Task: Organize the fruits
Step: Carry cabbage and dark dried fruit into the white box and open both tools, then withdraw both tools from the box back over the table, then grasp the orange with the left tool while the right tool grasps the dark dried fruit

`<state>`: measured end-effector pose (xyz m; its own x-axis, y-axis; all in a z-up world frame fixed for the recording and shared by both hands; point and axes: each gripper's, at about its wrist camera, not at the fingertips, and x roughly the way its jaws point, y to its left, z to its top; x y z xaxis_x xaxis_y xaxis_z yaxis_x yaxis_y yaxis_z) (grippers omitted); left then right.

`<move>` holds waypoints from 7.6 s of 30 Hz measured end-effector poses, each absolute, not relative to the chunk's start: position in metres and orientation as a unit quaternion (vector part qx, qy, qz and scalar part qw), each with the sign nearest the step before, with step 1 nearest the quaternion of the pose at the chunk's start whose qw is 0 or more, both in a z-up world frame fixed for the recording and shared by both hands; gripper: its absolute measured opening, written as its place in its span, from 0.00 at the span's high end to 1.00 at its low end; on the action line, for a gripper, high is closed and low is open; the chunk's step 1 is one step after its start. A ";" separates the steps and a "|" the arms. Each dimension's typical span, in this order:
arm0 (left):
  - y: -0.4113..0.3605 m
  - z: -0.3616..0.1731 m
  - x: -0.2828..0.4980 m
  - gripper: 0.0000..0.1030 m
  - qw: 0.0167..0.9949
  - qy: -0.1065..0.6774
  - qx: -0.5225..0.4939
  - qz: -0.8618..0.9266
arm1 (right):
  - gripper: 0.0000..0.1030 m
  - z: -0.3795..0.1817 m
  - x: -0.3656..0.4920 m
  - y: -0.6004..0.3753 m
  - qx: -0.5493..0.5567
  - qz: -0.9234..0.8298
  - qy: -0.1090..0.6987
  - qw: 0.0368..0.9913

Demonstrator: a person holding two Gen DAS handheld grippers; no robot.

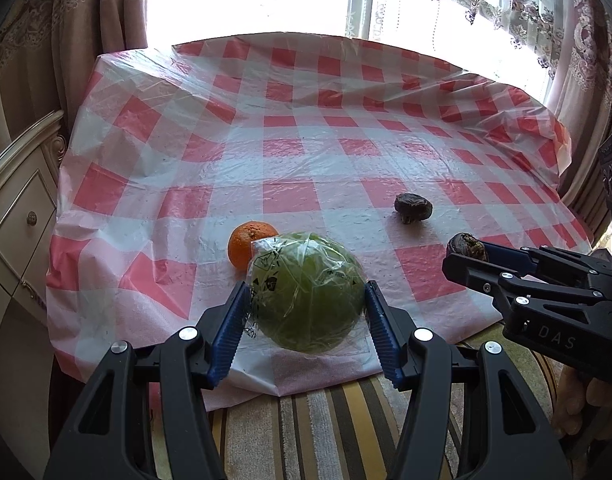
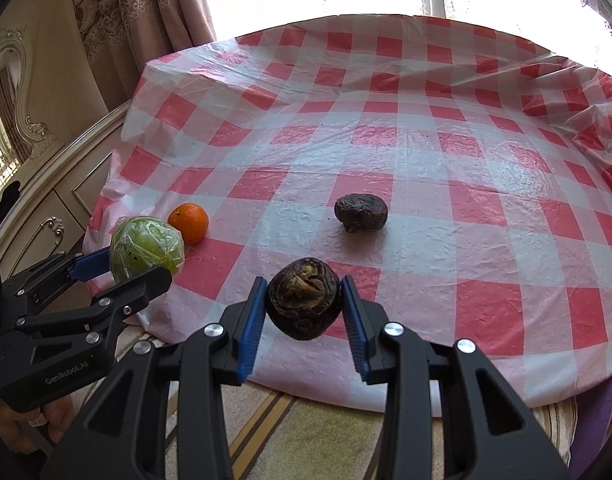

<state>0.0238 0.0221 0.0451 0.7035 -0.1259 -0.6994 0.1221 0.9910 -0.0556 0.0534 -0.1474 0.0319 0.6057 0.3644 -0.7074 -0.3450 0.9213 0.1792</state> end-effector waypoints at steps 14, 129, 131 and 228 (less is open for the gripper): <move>-0.014 0.062 0.020 0.46 0.924 0.370 0.028 -0.092 | 0.63 0.049 0.037 -0.200 0.064 0.186 0.381 0.904; -0.459 -0.032 -0.029 0.32 0.708 0.496 0.209 -0.457 | 0.22 -0.031 -0.038 -0.552 -0.062 -0.145 0.529 0.834; -0.452 -0.025 -0.033 0.32 0.719 0.484 0.203 -0.456 | 0.22 -0.023 -0.044 -0.552 -0.055 -0.151 0.514 0.843; 0.041 0.013 0.101 0.62 0.904 0.425 -0.033 0.016 | 0.21 0.014 0.147 -0.144 -0.034 0.147 0.409 0.900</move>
<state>0.1015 0.0408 0.0127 0.6381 0.0000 -0.7700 -0.0564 0.9973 -0.0468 0.1475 -0.1443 0.0143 0.6221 0.2361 -0.7465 -0.2918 0.9547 0.0588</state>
